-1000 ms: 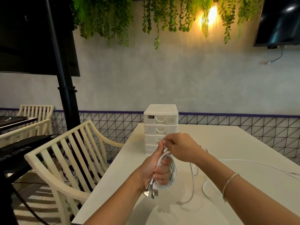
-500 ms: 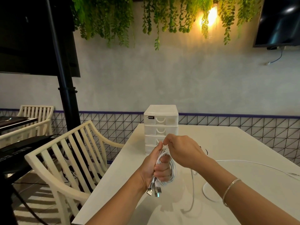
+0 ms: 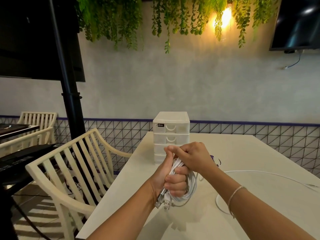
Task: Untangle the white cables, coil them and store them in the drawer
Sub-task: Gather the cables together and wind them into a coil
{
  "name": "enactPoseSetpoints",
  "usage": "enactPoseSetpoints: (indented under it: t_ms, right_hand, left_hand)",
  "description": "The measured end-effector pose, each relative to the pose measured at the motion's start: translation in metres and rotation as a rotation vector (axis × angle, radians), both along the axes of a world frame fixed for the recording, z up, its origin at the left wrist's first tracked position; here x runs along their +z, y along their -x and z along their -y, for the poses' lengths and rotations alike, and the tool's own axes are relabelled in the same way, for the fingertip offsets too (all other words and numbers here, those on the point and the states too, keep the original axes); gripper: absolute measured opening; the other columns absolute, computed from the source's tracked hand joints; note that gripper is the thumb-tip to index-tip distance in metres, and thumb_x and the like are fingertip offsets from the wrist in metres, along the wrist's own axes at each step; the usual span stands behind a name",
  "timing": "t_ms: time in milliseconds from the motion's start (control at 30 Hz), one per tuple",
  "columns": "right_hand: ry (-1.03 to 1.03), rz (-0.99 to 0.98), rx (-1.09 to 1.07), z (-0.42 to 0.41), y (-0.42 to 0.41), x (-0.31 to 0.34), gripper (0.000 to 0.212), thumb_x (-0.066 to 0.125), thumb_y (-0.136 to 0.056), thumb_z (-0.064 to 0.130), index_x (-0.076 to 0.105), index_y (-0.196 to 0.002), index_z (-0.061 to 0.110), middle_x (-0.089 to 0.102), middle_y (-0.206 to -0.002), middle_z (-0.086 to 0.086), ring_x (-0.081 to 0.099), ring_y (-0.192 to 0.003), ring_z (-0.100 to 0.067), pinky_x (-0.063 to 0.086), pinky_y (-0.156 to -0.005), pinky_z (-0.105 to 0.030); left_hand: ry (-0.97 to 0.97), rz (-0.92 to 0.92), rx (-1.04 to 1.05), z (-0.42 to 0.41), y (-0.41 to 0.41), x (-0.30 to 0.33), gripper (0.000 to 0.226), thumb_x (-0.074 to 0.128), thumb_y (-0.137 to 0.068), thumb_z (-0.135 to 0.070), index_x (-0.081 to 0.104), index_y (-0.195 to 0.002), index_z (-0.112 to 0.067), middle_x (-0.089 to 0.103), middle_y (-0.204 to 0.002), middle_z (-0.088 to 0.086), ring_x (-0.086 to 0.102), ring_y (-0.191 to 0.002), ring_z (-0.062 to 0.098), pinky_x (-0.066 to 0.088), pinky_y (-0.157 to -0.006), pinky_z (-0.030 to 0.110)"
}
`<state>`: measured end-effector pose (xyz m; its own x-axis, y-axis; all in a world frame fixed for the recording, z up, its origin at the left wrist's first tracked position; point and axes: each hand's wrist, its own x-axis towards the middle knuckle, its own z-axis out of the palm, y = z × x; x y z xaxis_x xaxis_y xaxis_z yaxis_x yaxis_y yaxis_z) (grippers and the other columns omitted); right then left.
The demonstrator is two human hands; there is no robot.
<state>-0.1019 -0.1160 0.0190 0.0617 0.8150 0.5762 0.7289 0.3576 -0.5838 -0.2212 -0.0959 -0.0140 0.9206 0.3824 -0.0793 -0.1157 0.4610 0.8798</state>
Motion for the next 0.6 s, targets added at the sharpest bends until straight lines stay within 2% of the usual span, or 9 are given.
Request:
enactPoseSetpoints:
  t_ms: [67,133,200,267,367,433,500,533,600]
  right_hand:
    - [0.027,-0.035,-0.037,-0.002,0.002,-0.003,0.061,0.061,-0.081,0.051,0.046,-0.040,0.008,0.034,-0.033,0.005,0.033,-0.037,-0.011,0.028,-0.045,-0.016]
    - [0.076,-0.052,-0.091,-0.002,0.005,-0.005,0.064,0.059,-0.082,0.053,0.037,-0.036,0.015,0.032,-0.030,0.004,0.030,-0.036,-0.011,0.030,-0.047,-0.020]
    - [0.127,-0.078,-0.127,-0.003,0.006,-0.007,0.066,0.058,-0.083,0.053,0.032,-0.036,0.016,0.031,-0.030,0.005,0.029,-0.038,-0.010,0.031,-0.049,-0.025]
    - [0.212,-0.142,-0.123,-0.002,0.004,-0.009,0.061,0.060,-0.083,0.050,0.038,-0.041,0.012,0.039,-0.041,0.003,0.036,-0.045,-0.013,0.033,-0.052,-0.027]
    - [0.347,-0.286,-0.009,-0.002,0.000,-0.014,0.047,0.064,-0.083,0.040,0.052,-0.056,0.004,0.053,-0.060,-0.009,0.046,-0.056,-0.014,0.039,-0.059,-0.024]
    - [0.422,-0.400,0.080,0.001,-0.001,-0.016,0.044,0.063,-0.084,0.041,0.061,-0.069,0.000,0.063,-0.068,-0.011,0.054,-0.063,-0.015,0.043,-0.066,-0.024]
    - [0.462,-0.478,0.168,0.006,0.000,-0.014,0.045,0.059,-0.084,0.047,0.066,-0.072,0.005,0.066,-0.067,-0.004,0.060,-0.066,-0.014,0.045,-0.067,-0.019]
    - [0.448,-0.485,0.224,0.008,0.001,-0.013,0.046,0.054,-0.083,0.053,0.069,-0.075,0.010,0.069,-0.072,0.000,0.064,-0.073,-0.013,0.047,-0.072,-0.017]
    - [0.383,-0.445,0.317,0.011,0.002,-0.012,0.049,0.041,-0.081,0.060,0.072,-0.094,0.025,0.071,-0.094,0.009,0.065,-0.093,-0.003,0.046,-0.086,-0.014]
  left_hand:
    - [-0.010,0.004,-0.019,-0.001,0.002,-0.001,0.087,-0.010,-0.066,-0.084,0.045,-0.039,-0.023,0.031,-0.023,-0.012,0.029,-0.018,-0.001,0.023,-0.031,0.006]
    - [-0.044,0.033,-0.076,0.000,0.004,0.000,0.077,0.018,-0.057,-0.093,0.048,-0.043,-0.024,0.034,-0.025,-0.013,0.032,-0.020,-0.001,0.028,-0.031,0.006]
    - [-0.103,0.075,-0.179,0.000,0.006,-0.001,0.061,0.051,-0.054,-0.087,0.053,-0.051,-0.026,0.031,-0.029,-0.014,0.030,-0.023,-0.001,0.032,-0.033,0.008]
    - [-0.156,0.102,-0.237,-0.002,0.007,-0.006,0.046,0.062,-0.067,-0.071,0.055,-0.057,-0.027,0.025,-0.034,-0.011,0.026,-0.028,0.002,0.036,-0.036,0.009]
    - [-0.148,0.069,-0.215,0.001,0.008,-0.007,0.040,0.068,-0.077,-0.053,0.049,-0.055,-0.025,0.034,-0.032,-0.013,0.034,-0.028,-0.001,0.037,-0.038,0.010]
    - [-0.163,0.054,-0.234,0.004,0.007,-0.002,0.038,0.065,-0.080,-0.051,0.051,-0.055,-0.026,0.035,-0.031,-0.013,0.028,-0.028,0.002,0.038,-0.038,0.010]
    - [-0.159,0.070,-0.272,0.007,0.006,0.004,0.036,0.057,-0.086,-0.051,0.055,-0.059,-0.027,0.028,-0.035,-0.010,0.026,-0.031,0.006,0.040,-0.039,0.010]
    - [-0.130,0.094,-0.305,0.008,0.007,0.005,0.035,0.052,-0.089,-0.049,0.056,-0.062,-0.027,0.029,-0.038,-0.009,0.028,-0.033,0.006,0.041,-0.041,0.010]
    - [-0.054,0.152,-0.355,0.008,0.007,0.005,0.038,0.041,-0.097,-0.042,0.058,-0.070,-0.021,0.035,-0.043,-0.008,0.034,-0.038,0.008,0.042,-0.047,0.013]
